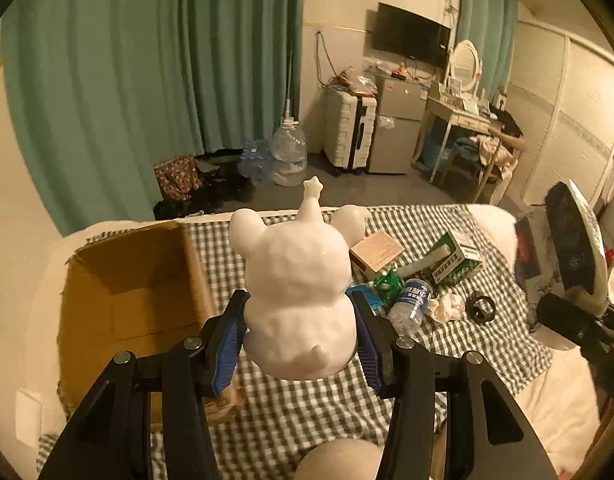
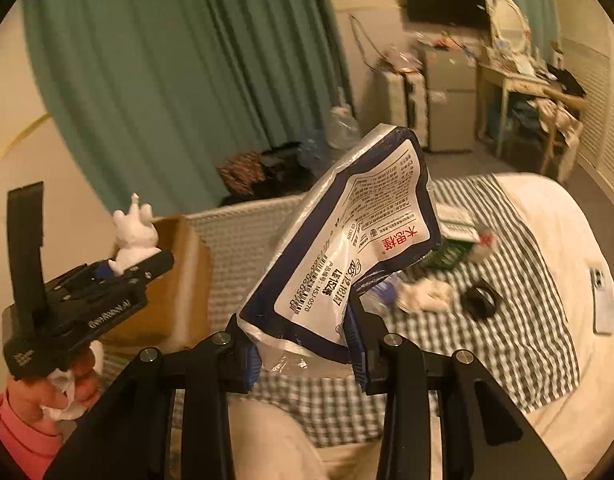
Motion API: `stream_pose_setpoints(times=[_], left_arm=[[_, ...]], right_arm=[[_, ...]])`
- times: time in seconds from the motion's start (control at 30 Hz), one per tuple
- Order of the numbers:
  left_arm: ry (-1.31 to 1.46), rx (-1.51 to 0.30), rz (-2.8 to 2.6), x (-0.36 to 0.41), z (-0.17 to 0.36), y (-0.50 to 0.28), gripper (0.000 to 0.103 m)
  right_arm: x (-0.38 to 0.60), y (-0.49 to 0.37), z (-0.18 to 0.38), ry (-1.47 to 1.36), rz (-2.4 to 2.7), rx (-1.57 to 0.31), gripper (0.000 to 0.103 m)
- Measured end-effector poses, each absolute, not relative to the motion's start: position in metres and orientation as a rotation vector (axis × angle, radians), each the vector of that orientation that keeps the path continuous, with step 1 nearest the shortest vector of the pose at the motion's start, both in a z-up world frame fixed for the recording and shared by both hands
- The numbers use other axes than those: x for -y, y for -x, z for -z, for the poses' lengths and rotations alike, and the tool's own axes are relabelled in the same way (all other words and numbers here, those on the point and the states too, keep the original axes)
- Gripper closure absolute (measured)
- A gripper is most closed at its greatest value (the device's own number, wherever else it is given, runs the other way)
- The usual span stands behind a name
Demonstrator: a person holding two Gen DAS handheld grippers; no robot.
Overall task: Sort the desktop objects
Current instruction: 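Carry both items to the cardboard box, release the bear while the right tool drops the bag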
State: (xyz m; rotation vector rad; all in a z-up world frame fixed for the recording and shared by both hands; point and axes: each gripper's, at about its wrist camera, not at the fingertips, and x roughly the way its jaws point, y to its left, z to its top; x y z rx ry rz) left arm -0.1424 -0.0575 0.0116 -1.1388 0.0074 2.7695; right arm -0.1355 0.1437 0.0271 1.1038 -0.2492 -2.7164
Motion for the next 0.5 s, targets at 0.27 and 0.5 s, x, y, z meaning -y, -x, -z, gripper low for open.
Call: stream_pose_setpoints(times=[0.27,0.5], left_arm=[[1.219,0.065,-2.867,0.139,-0.011,0.139,0.051],[1.425,0.123,-2.932,0.210,0.035,0.143,0.051]], right_arm=[[-0.044,0.153,-0.040,-1.055,2.457,0.206,0.068],[0.050,0.189,-0.007,-1.122,2.237,0.129,0.068]])
